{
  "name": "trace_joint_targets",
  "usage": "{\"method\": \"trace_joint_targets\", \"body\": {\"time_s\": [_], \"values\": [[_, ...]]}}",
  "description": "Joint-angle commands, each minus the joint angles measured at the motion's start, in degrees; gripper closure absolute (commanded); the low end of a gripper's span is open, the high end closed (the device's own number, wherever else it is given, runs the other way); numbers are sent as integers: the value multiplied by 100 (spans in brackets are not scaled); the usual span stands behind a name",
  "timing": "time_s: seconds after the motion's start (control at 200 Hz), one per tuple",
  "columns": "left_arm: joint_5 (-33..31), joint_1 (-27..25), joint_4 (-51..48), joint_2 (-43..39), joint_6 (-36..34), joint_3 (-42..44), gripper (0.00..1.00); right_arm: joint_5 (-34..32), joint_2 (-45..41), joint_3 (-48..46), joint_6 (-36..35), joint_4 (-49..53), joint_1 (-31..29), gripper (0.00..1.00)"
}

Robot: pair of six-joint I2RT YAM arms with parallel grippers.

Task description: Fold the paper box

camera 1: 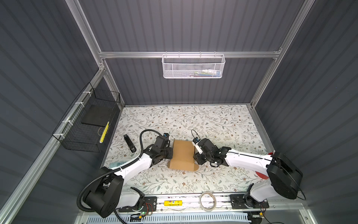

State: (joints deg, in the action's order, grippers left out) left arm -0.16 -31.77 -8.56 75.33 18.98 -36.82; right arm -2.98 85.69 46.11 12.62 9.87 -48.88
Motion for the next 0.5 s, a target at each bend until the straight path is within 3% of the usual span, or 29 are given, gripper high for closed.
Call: {"method": "trace_joint_targets", "body": {"time_s": [0.0,0.495], "values": [[106,48,-243,-2,-140,-185,80,-24,53,109,-50,208,28,44],[175,66,-76,113,-71,-41,88,524,-621,-48,262,-136,317,42]]}}
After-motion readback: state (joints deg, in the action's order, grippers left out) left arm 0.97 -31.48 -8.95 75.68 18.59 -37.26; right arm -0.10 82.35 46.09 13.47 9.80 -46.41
